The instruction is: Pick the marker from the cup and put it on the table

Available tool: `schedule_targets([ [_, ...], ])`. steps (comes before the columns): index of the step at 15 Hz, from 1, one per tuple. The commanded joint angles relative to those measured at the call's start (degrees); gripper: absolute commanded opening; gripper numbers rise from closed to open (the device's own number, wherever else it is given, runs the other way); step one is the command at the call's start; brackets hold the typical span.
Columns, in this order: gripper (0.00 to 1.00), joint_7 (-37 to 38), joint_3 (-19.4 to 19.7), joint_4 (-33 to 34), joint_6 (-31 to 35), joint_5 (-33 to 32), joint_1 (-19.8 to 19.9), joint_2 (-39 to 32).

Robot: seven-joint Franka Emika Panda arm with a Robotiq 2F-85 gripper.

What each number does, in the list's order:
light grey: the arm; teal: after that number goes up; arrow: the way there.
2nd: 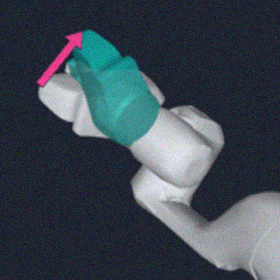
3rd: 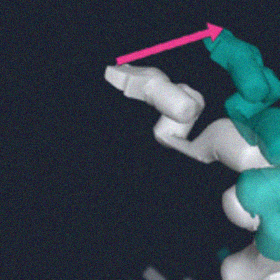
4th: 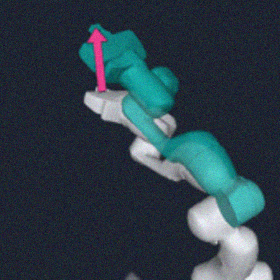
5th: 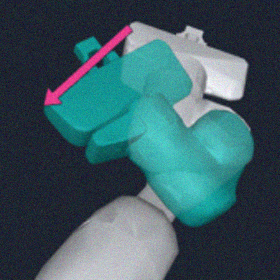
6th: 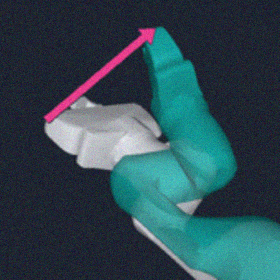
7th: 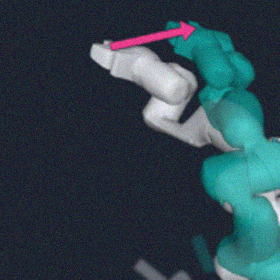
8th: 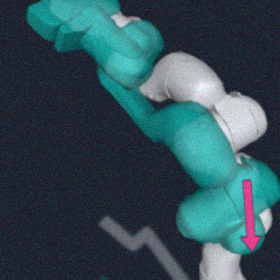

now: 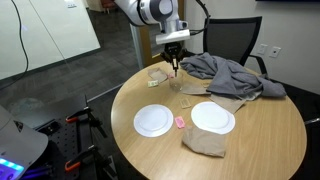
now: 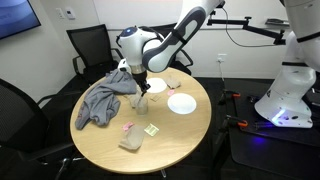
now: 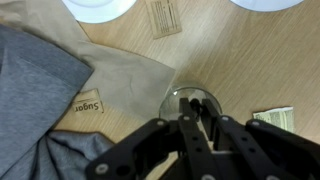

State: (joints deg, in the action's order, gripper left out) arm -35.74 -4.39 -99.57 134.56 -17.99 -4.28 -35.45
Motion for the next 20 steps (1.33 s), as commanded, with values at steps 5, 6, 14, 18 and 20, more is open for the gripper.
schedule_targets([
  [5, 0.04, -1.4, -1.0, -16.3, -0.1, 0.3, 2.0, 21.1],
  [6, 0.04, -2.0, -1.0, -18.5, 0.0, 0.8, 2.5, 23.6],
  [14, 0.04, -8.5, 2.1, -35.4, 3.4, 7.4, 5.4, 38.6],
  [18, 0.04, -18.4, 5.2, -42.0, 9.1, 16.9, 5.4, 41.0],
  [20, 0.04, -22.5, 6.5, -44.4, 12.2, 21.1, 5.1, 40.7],
])
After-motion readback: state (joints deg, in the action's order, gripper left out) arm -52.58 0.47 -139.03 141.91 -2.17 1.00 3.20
